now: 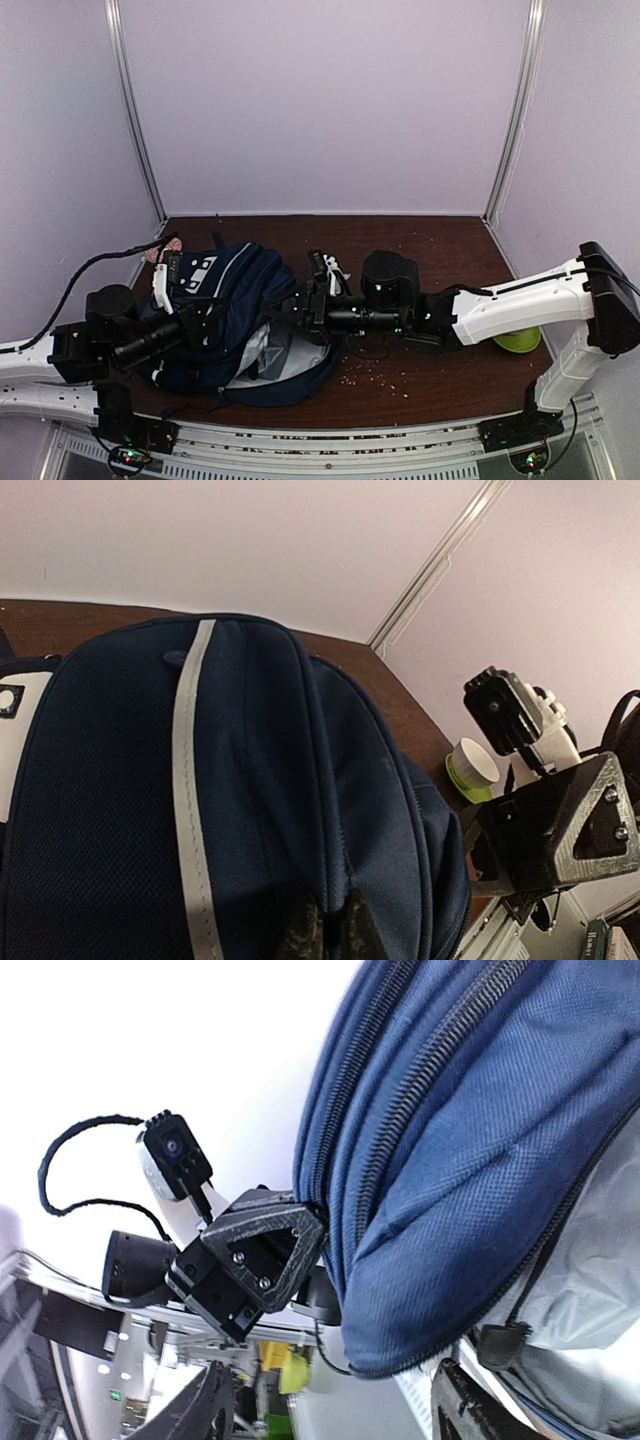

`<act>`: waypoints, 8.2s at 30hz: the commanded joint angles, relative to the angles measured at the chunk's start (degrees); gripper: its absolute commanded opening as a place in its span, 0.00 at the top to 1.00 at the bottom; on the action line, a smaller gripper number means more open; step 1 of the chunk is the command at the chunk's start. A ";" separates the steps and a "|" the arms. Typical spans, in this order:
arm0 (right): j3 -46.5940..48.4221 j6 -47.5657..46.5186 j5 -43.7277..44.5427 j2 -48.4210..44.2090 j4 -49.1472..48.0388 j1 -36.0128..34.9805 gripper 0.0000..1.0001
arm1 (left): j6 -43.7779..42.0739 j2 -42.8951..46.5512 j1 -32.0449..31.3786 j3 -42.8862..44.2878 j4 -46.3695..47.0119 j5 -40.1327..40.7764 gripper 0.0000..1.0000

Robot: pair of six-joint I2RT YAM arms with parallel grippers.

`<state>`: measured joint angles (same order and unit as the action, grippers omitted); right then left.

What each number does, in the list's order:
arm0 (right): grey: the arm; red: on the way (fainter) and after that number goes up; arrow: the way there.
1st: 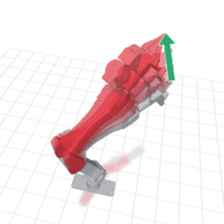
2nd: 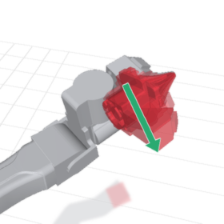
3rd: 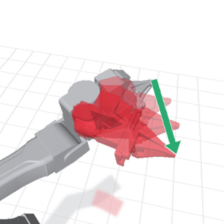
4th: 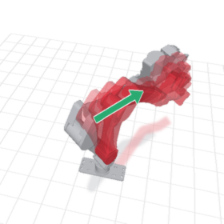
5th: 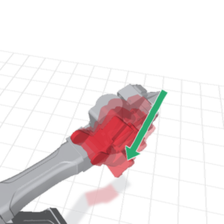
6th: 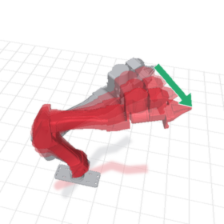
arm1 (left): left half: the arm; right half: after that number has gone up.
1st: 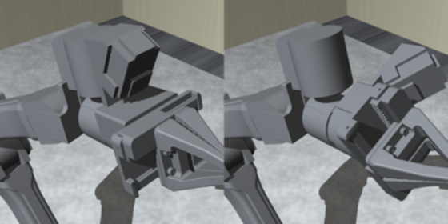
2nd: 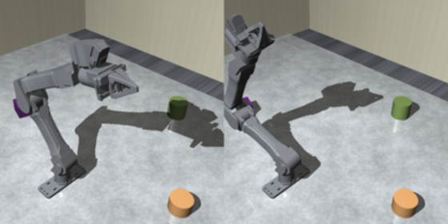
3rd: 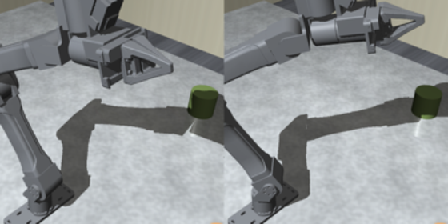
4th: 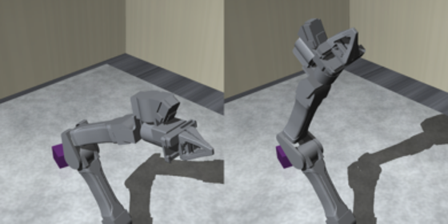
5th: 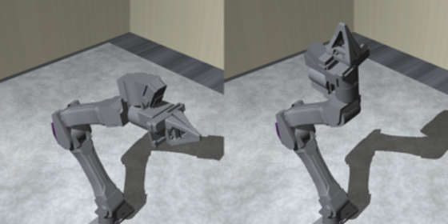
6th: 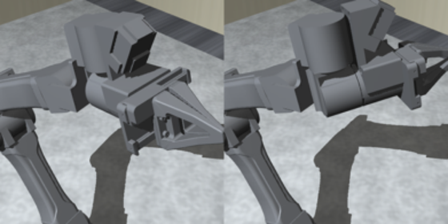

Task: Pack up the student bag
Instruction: Adjust the student bag at the center of the board, then zip the student bag at the center of the board.

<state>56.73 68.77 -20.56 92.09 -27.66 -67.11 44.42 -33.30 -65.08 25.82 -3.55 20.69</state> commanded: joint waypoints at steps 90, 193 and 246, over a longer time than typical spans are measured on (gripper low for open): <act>8.62 -17.29 -4.81 5.71 6.60 -2.45 1.00 | -3.35 12.04 -0.31 7.90 -6.18 9.08 1.00; 10.43 -23.10 29.24 11.26 36.63 -8.18 0.30 | -5.16 6.57 -0.31 7.89 -5.57 3.34 1.00; -17.54 -25.04 34.18 -25.96 43.07 25.32 0.36 | -12.26 -41.99 8.56 36.69 0.15 -17.70 0.16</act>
<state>39.90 44.12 11.84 71.48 8.54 -40.93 34.09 -82.67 -54.70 65.39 2.09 -4.82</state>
